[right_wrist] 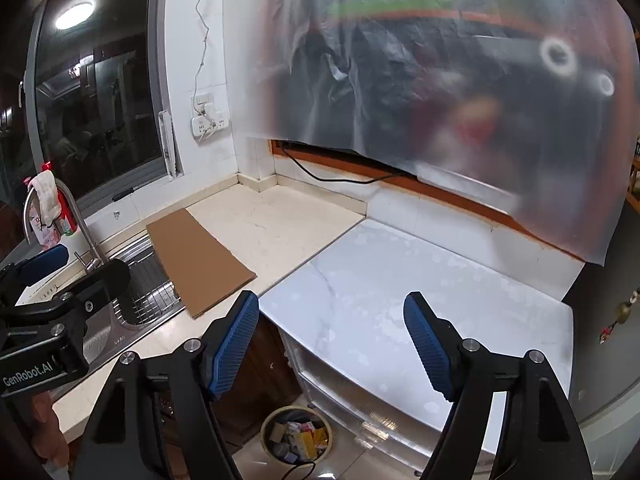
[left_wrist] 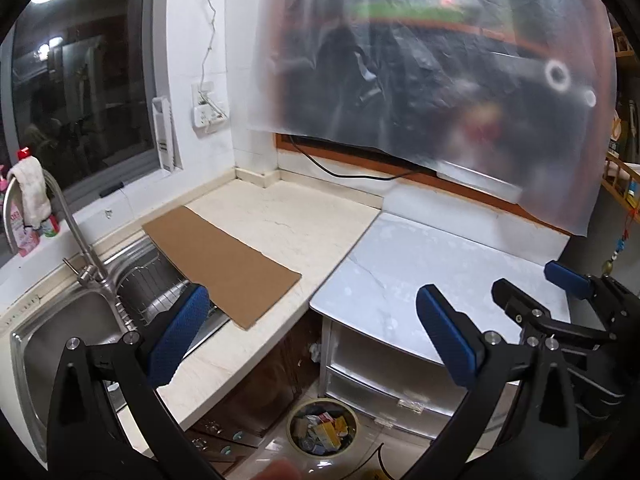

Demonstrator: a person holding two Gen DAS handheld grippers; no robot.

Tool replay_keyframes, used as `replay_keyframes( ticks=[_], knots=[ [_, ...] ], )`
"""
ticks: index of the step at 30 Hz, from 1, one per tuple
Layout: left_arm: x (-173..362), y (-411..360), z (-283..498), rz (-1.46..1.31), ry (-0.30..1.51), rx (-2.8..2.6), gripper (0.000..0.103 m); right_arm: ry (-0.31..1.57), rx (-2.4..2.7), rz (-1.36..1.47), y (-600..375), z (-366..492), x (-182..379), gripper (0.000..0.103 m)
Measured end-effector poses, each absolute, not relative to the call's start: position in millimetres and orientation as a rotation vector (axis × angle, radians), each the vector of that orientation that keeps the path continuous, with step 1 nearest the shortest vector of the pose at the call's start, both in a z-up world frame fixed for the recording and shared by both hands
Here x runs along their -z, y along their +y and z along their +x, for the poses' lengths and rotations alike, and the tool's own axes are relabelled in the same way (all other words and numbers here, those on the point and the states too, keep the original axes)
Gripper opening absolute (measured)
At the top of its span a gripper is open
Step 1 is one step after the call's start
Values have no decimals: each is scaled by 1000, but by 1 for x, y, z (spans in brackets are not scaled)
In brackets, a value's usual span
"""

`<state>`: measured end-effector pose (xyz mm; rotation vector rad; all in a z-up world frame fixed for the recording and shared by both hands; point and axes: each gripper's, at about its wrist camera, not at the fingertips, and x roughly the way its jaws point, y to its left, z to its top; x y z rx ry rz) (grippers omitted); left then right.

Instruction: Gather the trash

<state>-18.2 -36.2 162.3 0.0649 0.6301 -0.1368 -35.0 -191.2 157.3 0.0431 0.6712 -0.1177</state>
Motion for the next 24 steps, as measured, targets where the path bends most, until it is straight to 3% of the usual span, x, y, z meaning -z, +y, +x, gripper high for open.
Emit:
replay_keyframes(
  ticks=[24],
  knots=[
    [-137, -48, 4, 70, 702, 92, 102, 721, 95, 73, -204, -11, -146, 77]
  ],
)
